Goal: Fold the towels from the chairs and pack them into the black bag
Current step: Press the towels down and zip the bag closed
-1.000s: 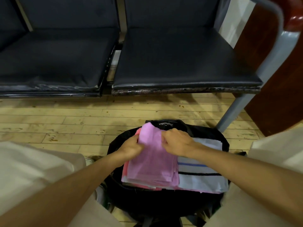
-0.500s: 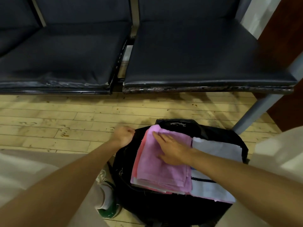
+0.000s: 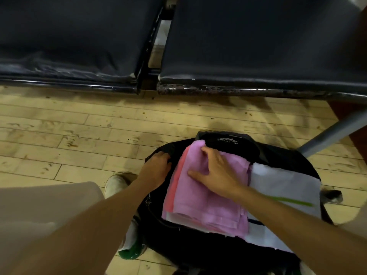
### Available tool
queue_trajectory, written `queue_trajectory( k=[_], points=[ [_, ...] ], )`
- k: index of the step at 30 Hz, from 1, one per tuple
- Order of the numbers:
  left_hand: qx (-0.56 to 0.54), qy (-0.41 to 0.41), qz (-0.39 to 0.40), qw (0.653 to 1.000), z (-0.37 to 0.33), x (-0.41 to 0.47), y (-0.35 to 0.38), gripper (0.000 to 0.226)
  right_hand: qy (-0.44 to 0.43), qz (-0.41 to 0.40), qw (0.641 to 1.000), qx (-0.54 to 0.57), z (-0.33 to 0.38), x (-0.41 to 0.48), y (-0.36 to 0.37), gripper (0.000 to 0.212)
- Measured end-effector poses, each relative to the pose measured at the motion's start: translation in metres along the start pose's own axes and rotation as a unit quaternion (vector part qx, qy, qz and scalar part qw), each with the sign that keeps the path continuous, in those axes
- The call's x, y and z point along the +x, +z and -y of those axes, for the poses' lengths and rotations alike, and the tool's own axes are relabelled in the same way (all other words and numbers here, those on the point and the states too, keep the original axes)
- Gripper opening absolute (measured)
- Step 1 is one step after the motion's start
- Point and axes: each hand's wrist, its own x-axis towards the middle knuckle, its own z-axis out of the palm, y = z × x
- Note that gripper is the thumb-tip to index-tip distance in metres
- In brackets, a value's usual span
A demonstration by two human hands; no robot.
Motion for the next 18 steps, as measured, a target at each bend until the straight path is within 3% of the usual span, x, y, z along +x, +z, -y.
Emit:
queue_trajectory(
  k=[3, 7, 11, 14, 16, 18],
  points=[
    [0.007, 0.017, 0.021, 1.0, 0.005, 0.014, 0.0, 0.025, -0.013, 0.005, 0.996, -0.093, 0.002, -0.001, 0.012, 0.1],
    [-0.094, -0.04, 0.05, 0.993, 0.002, 0.029, -0.027, 0.023, -0.047, 0.006, 0.985, -0.168, -0.003, -0.012, 0.036, 0.081],
    [-0.27, -0.122, 0.107, 0.949, 0.002, 0.036, -0.045, 0.023, -0.057, 0.028, 0.986, -0.152, -0.015, -0.022, 0.041, 0.083],
    [-0.229, -0.107, 0.062, 0.966, -0.003, 0.025, -0.034, 0.018, -0.06, 0.026, 0.985, -0.159, -0.02, -0.018, 0.037, 0.09],
    [-0.129, -0.043, -0.024, 0.99, -0.007, 0.016, -0.024, 0.019, -0.059, 0.038, 0.985, -0.159, -0.018, -0.015, 0.036, 0.094],
    [-0.086, 0.026, -0.094, 0.992, -0.009, 0.007, -0.019, 0.026, -0.058, 0.039, 0.985, -0.158, -0.017, -0.016, 0.037, 0.097]
  ],
)
